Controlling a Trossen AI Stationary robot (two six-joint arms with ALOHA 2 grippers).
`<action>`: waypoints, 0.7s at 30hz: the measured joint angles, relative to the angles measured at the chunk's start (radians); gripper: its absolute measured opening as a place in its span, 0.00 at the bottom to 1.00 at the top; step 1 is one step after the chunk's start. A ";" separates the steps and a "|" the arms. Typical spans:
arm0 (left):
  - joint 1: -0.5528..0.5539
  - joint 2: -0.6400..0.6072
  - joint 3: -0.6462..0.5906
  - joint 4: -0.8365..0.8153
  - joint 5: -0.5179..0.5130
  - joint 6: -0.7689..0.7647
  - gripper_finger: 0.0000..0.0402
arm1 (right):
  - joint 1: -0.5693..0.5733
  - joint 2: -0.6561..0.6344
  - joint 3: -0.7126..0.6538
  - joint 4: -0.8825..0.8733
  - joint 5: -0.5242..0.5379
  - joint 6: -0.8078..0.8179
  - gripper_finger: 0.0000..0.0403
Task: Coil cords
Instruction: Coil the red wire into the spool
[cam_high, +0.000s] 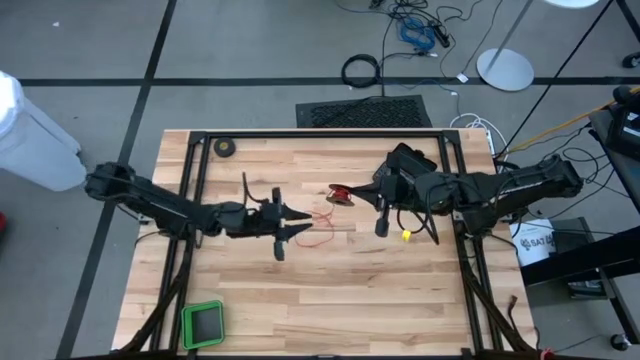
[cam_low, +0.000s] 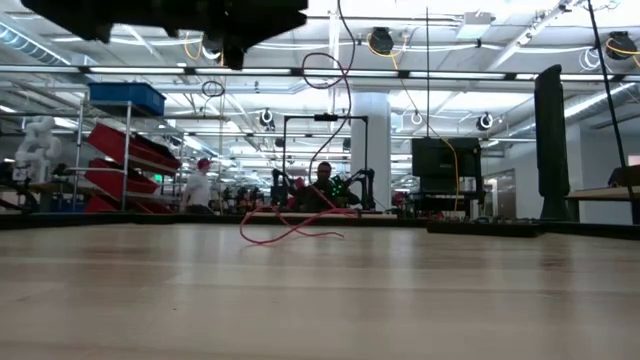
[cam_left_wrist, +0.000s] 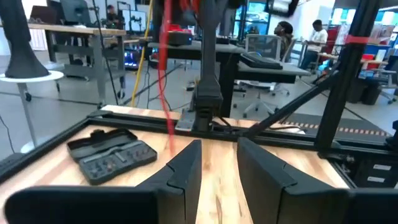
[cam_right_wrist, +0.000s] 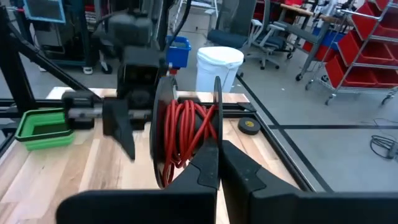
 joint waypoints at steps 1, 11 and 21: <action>0.000 0.032 0.000 0.037 0.000 -0.001 0.27 | 0.000 0.000 0.000 0.001 0.000 -0.002 0.00; 0.000 0.234 0.001 0.212 -0.087 -0.043 0.27 | 0.001 0.000 0.000 -0.028 0.000 0.011 0.00; 0.003 0.248 0.001 0.205 -0.252 -0.045 0.27 | 0.001 0.000 0.000 -0.038 0.000 0.011 0.00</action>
